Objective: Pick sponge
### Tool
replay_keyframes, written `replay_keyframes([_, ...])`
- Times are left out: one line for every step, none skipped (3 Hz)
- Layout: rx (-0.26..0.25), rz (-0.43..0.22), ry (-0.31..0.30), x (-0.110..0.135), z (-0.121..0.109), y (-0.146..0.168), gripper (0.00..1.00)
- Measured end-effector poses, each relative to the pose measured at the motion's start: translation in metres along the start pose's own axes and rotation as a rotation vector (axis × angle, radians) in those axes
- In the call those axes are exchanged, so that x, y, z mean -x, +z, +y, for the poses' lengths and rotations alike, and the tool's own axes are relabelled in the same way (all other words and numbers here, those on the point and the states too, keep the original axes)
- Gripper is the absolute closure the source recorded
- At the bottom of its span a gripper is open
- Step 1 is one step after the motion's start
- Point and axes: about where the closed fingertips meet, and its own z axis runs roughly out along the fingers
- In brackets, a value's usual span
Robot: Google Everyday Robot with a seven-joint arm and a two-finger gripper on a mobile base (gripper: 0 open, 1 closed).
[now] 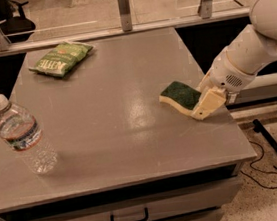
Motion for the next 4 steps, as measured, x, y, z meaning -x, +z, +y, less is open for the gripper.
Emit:
replay_keyframes([0.000, 0.000, 0.000, 0.001, 0.000, -0.003, 0.88])
replay_keyframes([0.020, -0.071, -0.035, 0.029, -0.003, -0.025, 1.00])
replay_keyframes([0.096, -0.231, -0.102, 0.082, -0.003, -0.054, 1.00])
replay_keyframes([0.085, -0.271, -0.108, 0.095, -0.006, -0.070, 1.00])
